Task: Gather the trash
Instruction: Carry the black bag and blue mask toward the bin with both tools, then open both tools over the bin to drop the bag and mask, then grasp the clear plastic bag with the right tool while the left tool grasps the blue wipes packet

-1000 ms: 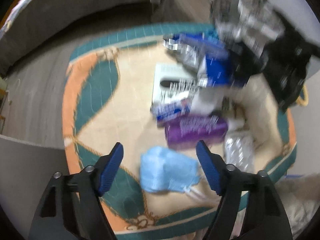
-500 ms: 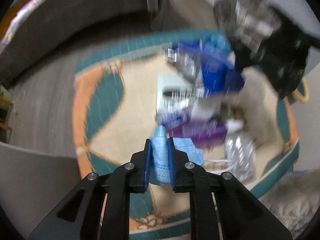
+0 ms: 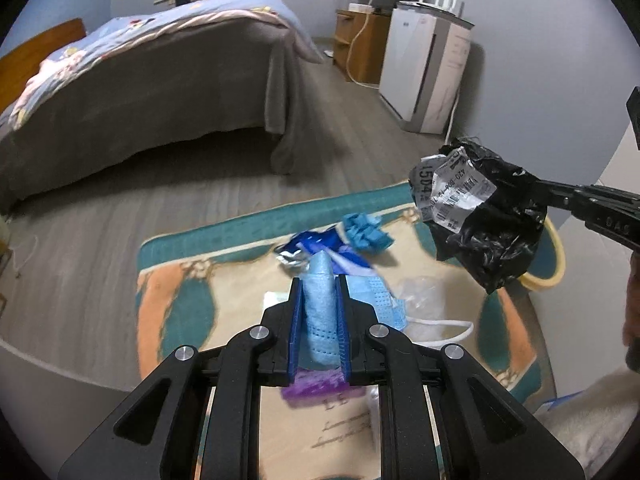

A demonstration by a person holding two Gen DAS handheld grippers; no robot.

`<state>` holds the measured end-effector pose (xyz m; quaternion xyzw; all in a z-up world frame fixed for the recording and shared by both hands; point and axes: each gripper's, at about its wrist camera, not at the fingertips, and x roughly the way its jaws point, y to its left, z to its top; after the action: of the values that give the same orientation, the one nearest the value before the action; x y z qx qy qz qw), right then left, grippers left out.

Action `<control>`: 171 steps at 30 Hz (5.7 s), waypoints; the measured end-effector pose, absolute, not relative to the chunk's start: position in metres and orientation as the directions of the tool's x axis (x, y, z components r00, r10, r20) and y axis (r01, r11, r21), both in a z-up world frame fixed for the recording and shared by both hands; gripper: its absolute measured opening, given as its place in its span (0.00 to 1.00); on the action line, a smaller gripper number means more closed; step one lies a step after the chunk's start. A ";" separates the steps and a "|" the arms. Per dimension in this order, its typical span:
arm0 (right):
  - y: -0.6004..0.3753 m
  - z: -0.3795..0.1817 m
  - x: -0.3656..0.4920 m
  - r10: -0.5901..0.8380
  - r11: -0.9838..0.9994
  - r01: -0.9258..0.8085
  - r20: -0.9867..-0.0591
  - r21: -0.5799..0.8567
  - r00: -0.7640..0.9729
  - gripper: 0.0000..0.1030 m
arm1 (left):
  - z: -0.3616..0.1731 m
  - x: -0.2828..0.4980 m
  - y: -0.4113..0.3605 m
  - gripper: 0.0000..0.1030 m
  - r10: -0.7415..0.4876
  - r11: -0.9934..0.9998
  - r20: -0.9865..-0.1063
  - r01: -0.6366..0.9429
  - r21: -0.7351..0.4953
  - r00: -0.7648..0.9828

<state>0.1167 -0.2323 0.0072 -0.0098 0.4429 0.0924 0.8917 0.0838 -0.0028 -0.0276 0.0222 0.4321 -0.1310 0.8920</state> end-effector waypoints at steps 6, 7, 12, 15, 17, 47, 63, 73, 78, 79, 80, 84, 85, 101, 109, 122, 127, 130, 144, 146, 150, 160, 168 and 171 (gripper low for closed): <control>-0.266 0.006 0.118 0.137 0.989 -0.125 -0.791 0.077 0.596 0.05 | -0.020 0.093 -0.027 0.16 -0.234 0.956 -0.750 0.286 -0.064 0.618; -0.271 0.006 0.118 0.132 0.990 -0.120 -0.791 0.075 0.597 0.05 | -0.021 0.094 -0.028 0.16 -0.238 0.955 -0.747 0.288 -0.064 0.620; -0.301 0.007 0.118 0.115 0.993 -0.078 -0.785 0.086 0.609 0.05 | -0.017 0.097 -0.046 0.16 -0.251 0.951 -0.732 0.301 -0.065 0.633; -0.320 0.008 0.116 0.105 0.994 -0.050 -0.781 0.093 0.616 0.05 | -0.018 0.098 -0.058 0.16 -0.260 0.948 -0.732 0.311 -0.069 0.630; -0.335 0.009 0.115 0.100 0.994 -0.031 -0.778 0.102 0.620 0.05 | -0.018 0.098 -0.066 0.16 -0.262 0.945 -0.731 0.320 -0.063 0.630; -0.422 -0.007 0.128 0.025 0.988 0.104 -0.797 0.110 0.604 0.05 | -0.017 0.129 -0.217 0.16 -0.340 0.875 -0.746 0.484 -0.028 0.572; -0.467 -0.064 0.137 0.003 0.966 0.227 -0.887 0.121 0.461 0.05 | -0.045 0.153 -0.296 0.16 -0.365 0.838 -0.766 0.545 -0.023 0.530; -0.475 -0.066 0.136 -0.047 0.950 0.295 -0.891 0.099 0.451 0.06 | -0.056 0.157 -0.310 0.60 -0.367 0.822 -0.746 0.569 0.020 0.556; -0.468 -0.063 0.140 -0.057 0.956 0.281 -0.888 0.082 0.455 0.08 | -0.055 0.155 -0.296 0.71 -0.376 0.832 -0.741 0.555 -0.005 0.557; -0.467 -0.061 0.140 -0.056 0.957 0.279 -0.887 0.084 0.459 0.09 | -0.054 0.154 -0.294 0.75 -0.376 0.835 -0.738 0.550 -0.008 0.561; -0.464 -0.058 0.141 -0.057 0.957 0.278 -0.884 0.084 0.465 0.14 | -0.053 0.152 -0.291 0.78 -0.376 0.839 -0.734 0.545 -0.010 0.566; -0.452 -0.048 0.142 -0.069 0.959 0.273 -0.872 0.075 0.484 0.20 | -0.050 0.144 -0.270 0.80 -0.360 0.849 -0.731 0.528 0.000 0.579; -0.448 -0.044 0.143 -0.078 0.960 0.272 -0.869 0.067 0.489 0.22 | -0.049 0.143 -0.264 0.81 -0.352 0.852 -0.732 0.523 0.006 0.583; -0.359 0.002 0.144 -0.081 0.988 0.154 -0.820 0.009 0.567 0.94 | 0.000 0.117 -0.124 0.92 -0.251 0.927 -0.703 0.375 0.025 0.665; -0.305 0.007 0.145 -0.060 0.996 0.087 -0.821 -0.013 0.568 0.94 | -0.002 0.099 -0.050 0.93 -0.165 0.968 -0.694 0.250 0.022 0.701; -0.253 -0.026 0.154 0.061 0.997 0.017 -0.870 0.079 0.490 0.94 | -0.017 0.099 0.006 0.93 -0.120 0.988 -0.716 0.151 -0.021 0.687; -0.235 -0.045 0.152 0.076 0.996 0.013 -0.893 0.091 0.443 0.94 | -0.022 0.099 0.022 0.93 -0.073 0.987 -0.723 0.151 0.044 0.687; -0.231 -0.060 0.151 0.143 0.983 0.048 -0.904 0.177 0.403 0.94 | -0.023 0.101 0.032 0.93 -0.087 0.991 -0.730 0.135 0.007 0.677; -0.193 -0.121 0.157 0.088 0.996 -0.017 -0.959 0.087 0.270 0.94 | -0.047 0.115 0.044 0.93 -0.061 0.986 -0.773 0.160 0.053 0.632; -0.188 -0.128 0.158 0.098 0.995 -0.029 -0.962 0.094 0.254 0.94 | -0.049 0.118 0.046 0.93 -0.062 0.987 -0.776 0.155 0.047 0.627; -0.178 -0.149 0.159 0.107 0.993 -0.069 -0.975 0.095 0.194 0.94 | -0.054 0.128 0.046 0.93 -0.066 0.988 -0.783 0.151 0.037 0.619; -0.203 -0.123 0.160 0.193 0.981 -0.082 -0.952 0.178 0.237 0.27 | -0.079 0.144 0.006 0.93 -0.088 0.973 -0.813 0.225 0.054 0.575; -0.238 -0.103 0.171 0.176 0.984 -0.053 -0.934 0.168 0.312 0.27 | -0.102 0.156 -0.035 0.93 -0.143 0.961 -0.841 0.275 0.007 0.522; -0.246 -0.104 0.176 0.190 0.981 -0.038 -0.934 0.188 0.303 0.27 | -0.114 0.162 -0.046 0.93 -0.149 0.960 -0.856 0.281 -0.004 0.495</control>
<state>0.1764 -0.2455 -0.1042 0.0650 0.5862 0.0709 0.8044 0.1621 -0.0458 -0.1138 0.0679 0.4868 -0.1245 0.8619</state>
